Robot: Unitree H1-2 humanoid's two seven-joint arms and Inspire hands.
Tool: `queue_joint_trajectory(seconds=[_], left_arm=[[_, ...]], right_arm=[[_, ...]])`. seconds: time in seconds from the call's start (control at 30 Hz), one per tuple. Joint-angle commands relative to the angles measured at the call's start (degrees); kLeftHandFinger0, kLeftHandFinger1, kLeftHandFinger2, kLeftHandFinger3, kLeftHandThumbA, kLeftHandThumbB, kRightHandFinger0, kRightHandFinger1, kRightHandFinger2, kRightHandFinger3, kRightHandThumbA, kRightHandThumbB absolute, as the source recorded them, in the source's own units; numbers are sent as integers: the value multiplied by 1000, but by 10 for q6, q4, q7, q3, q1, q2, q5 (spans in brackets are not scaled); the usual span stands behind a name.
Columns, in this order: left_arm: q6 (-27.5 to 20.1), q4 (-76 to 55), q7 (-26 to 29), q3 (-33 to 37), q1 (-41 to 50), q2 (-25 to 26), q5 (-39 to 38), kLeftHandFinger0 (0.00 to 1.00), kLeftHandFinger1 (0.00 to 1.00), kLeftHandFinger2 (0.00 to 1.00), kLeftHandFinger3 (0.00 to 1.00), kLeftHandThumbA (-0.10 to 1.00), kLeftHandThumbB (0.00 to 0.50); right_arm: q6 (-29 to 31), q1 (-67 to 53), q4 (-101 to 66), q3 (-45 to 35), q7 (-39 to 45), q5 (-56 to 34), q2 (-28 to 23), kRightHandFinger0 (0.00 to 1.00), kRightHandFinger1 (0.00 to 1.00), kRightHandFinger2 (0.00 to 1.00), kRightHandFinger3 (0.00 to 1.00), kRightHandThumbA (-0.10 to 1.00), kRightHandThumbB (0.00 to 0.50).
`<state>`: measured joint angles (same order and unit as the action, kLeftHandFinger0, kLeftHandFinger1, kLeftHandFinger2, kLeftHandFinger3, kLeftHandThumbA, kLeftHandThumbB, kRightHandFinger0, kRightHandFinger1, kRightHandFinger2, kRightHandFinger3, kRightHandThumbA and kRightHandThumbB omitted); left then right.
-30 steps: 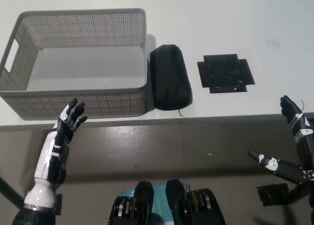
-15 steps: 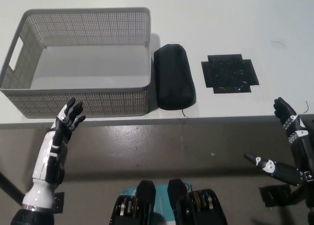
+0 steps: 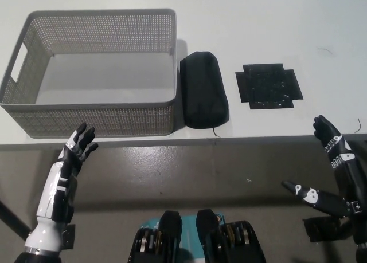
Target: Use the right hand to push the pencil case on the right hand side to the container on the left side
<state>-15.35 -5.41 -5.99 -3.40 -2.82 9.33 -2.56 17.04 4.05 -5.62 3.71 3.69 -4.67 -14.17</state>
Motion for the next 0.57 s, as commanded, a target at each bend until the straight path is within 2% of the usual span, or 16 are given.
queue_joint_trajectory(seconds=[0.0,0.1,0.53], left_arm=[[-16,-4,2,-2,-10,4,0,1000,1000,1000,1000,1000,138],[-19,0,0,-3,-13,4,-5,1000,1000,1000,1000,1000,124],[-14,-3,1,-4,-11,4,-5,1000,1000,1000,1000,1000,126]], right_arm=[[-1,15,-12,-14,11,-16,2,1000,1000,1000,1000,1000,276],[-12,17,-14,-16,12,-15,4,1000,1000,1000,1000,1000,295],[-18,17,-15,-21,18,-8,7,1000,1000,1000,1000,1000,292]])
